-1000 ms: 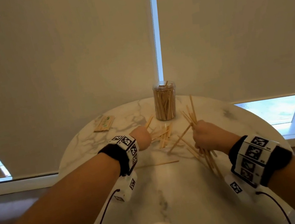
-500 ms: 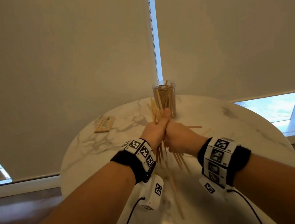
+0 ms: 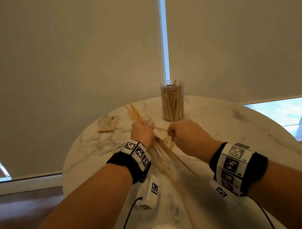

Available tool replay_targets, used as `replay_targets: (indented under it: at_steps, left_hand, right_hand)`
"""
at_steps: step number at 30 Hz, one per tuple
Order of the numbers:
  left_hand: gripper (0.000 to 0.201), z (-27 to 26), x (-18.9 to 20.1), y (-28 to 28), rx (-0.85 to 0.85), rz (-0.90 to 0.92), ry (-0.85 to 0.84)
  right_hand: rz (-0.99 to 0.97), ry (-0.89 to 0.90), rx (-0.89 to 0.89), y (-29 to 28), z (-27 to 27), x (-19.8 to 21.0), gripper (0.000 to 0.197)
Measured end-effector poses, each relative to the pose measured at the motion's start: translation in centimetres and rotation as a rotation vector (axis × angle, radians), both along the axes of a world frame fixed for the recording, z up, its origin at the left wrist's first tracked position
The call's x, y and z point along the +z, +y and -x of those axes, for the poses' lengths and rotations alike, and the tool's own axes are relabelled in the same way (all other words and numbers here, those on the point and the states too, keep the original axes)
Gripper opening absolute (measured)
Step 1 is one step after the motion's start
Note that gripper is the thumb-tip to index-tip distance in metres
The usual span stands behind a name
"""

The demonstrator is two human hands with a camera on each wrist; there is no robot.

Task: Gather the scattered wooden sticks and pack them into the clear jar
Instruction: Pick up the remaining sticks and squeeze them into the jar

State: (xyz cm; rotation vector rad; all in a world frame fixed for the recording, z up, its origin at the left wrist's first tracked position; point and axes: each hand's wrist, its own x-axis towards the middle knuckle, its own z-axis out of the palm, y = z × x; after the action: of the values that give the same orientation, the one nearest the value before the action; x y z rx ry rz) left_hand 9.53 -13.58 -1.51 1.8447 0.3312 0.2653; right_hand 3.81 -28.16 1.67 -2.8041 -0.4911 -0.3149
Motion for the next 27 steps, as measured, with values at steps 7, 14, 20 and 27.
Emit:
replay_targets:
  at_steps: [7, 14, 20, 27]
  left_hand:
    - [0.022, 0.6, 0.2, -0.1, -0.138, 0.201, -0.137]
    - [0.023, 1.9, 2.3, -1.7, -0.149, 0.526, -0.26]
    - [0.055, 2.5, 2.7, -2.8, -0.21, 0.554, -0.18]
    - [0.008, 2.5, 2.3, -1.8, -0.127, 0.484, -0.245]
  right_hand:
    - [-0.156, -0.006, -0.008, -0.7, -1.9, 2.3, 0.014]
    - [-0.524, 0.113, 0.006, 0.8, -2.4, 2.0, 0.043]
    - [-0.271, 0.116, 0.04, 1.7, -2.1, 1.9, 0.041]
    - [-0.067, 0.293, 0.185, 1.2, -0.1, 2.1, 0.059]
